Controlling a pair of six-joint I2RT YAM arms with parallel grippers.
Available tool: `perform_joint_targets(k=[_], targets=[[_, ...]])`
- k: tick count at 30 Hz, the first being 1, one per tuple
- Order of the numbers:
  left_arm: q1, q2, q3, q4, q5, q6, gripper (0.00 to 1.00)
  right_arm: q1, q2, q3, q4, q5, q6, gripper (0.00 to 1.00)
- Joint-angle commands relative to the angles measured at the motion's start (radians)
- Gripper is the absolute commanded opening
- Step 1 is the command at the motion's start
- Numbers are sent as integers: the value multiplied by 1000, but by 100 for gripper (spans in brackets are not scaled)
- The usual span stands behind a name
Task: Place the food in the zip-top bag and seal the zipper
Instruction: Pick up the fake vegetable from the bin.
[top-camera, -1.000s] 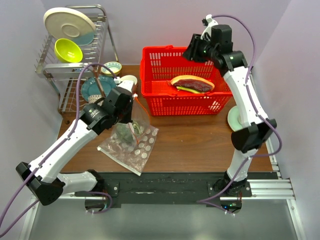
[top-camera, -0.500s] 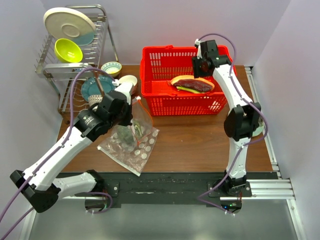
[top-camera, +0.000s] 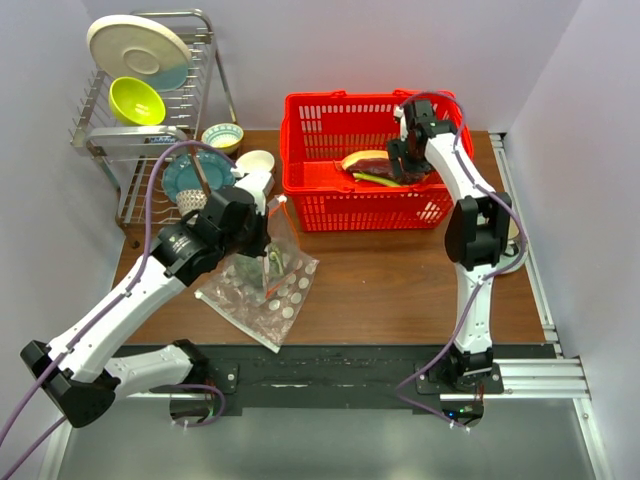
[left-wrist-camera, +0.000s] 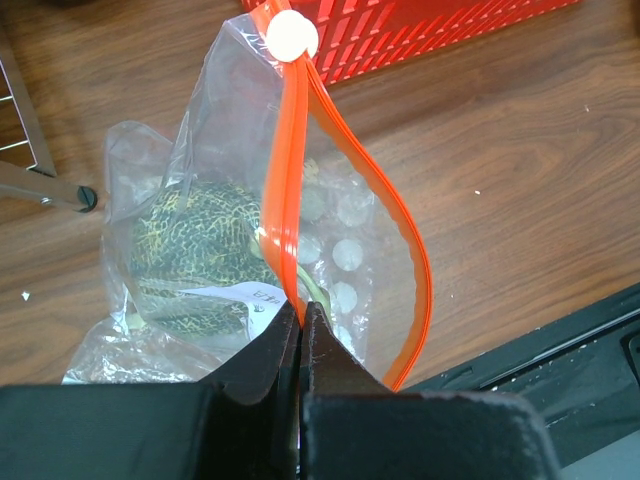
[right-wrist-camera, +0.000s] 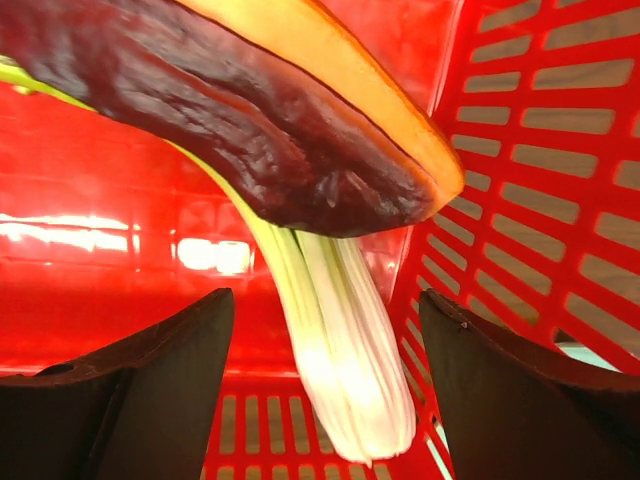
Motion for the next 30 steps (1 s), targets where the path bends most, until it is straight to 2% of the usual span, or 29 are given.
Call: perform_joint_targets(k=[1,6,12,13,15,16,18,22,25,30], targets=[[6,-23,-4,47,1,12,0,-10,63,52,-31,-52,-19,78],[6,-17,1,46,-13,9,0,-21,179,138,-107,-76,-31,78],[8,-1,5,47,-8,5,0,-30,255,144,-92,-82,-29,76],[6,-1,5,49,-6,3,0,-30,271,149,-95,-89,-29,73],[6,0,5,50,-5,2,0,-31,287,173,-112,-126,-29,43],[6,0,5,50,-5,0,0,-30,287,182,-123,-144,-28,25],[6,2,5,52,-5,0,0,-30,266,181,-115,-174,-23,12],[6,5,4,52,0,-3,0,-31,149,134,-46,-295,-12,4],[6,6,4,50,-2,-2,0,-31,33,95,4,-326,3,0],[6,2,5,52,0,-2,0,-30,-144,60,57,-373,27,0]])
